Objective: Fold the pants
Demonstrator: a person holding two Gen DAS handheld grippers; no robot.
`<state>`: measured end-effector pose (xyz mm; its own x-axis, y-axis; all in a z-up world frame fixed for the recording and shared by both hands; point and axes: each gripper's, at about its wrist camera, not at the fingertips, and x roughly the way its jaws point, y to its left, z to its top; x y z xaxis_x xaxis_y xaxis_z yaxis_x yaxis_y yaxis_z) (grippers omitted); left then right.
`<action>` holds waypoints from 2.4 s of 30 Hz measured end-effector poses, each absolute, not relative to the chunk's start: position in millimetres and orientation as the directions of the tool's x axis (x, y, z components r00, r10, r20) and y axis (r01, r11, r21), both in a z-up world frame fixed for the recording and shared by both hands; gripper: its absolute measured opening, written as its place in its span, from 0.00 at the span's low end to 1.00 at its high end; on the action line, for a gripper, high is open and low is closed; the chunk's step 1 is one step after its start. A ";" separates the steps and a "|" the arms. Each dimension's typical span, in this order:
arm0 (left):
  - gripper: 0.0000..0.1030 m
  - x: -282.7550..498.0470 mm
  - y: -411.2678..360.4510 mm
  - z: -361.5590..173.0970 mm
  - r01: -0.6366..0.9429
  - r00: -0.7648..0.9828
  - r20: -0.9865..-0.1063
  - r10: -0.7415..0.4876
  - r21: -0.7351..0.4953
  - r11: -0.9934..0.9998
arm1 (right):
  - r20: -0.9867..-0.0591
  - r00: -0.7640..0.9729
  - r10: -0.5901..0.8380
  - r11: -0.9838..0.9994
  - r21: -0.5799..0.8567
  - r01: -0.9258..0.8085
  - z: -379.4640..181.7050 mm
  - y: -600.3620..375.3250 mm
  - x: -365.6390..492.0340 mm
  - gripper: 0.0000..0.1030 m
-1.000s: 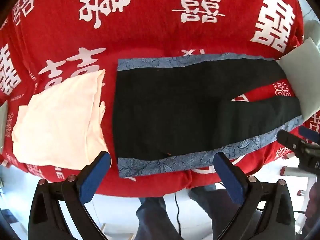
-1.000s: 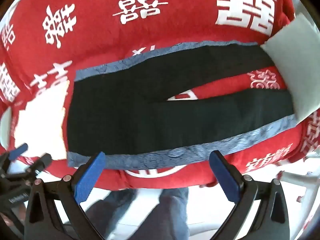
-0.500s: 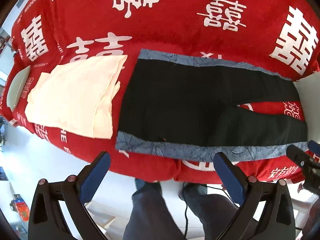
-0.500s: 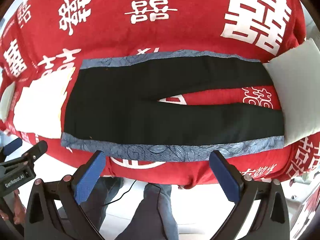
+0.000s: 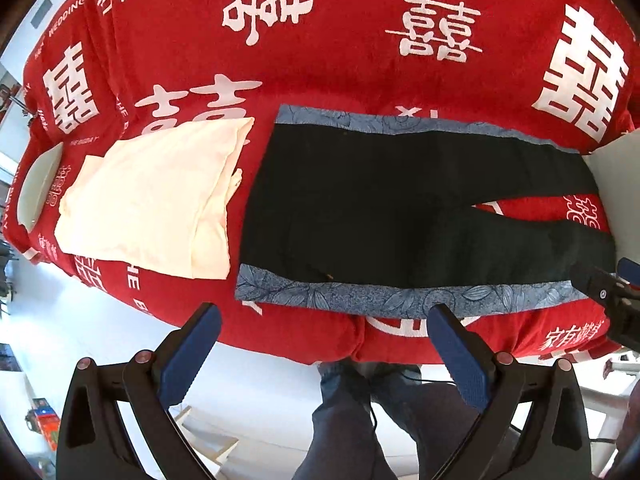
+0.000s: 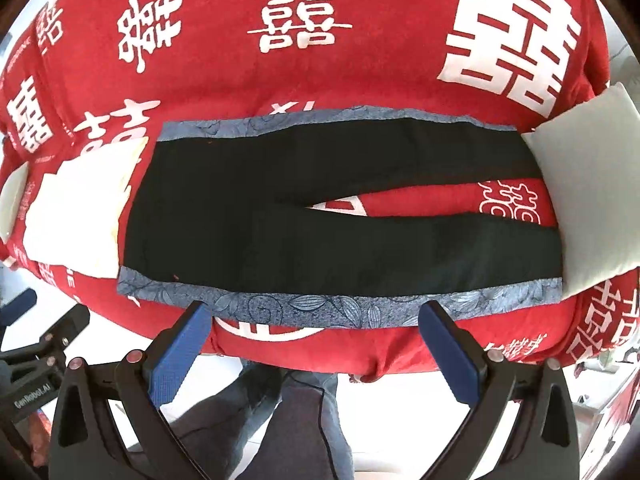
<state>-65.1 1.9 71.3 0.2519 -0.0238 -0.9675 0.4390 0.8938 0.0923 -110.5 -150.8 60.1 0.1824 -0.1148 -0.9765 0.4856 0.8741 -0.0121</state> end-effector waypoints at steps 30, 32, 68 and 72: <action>1.00 -42.4 18.0 48.6 0.458 0.197 -0.980 -0.040 0.056 0.887 | -0.977 0.109 -0.185 0.848 -0.103 0.520 49.5 -134.3 -91.3 1.00; 1.00 -42.0 18.5 48.4 0.458 0.196 -0.980 -0.041 0.054 0.888 | -0.977 0.109 -0.183 0.848 -0.101 0.520 49.6 -134.4 -91.3 1.00; 1.00 -23.5 12.3 -43.1 0.427 0.137 -0.990 -0.020 0.041 0.903 | -0.982 0.015 -0.188 0.829 -0.151 0.538 -40.9 -158.9 -86.6 1.00; 1.00 -22.7 10.5 -56.5 0.434 0.140 -0.990 -0.031 0.033 0.900 | -0.982 0.024 -0.188 0.824 -0.144 0.548 -54.6 -162.8 -87.6 1.00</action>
<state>-22.7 10.5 -56.5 0.1405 -0.0315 -0.9896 0.4338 0.9004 0.0329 -87.6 -162.8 -54.6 0.0239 -0.1878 -0.9819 0.5484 0.8237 -0.1442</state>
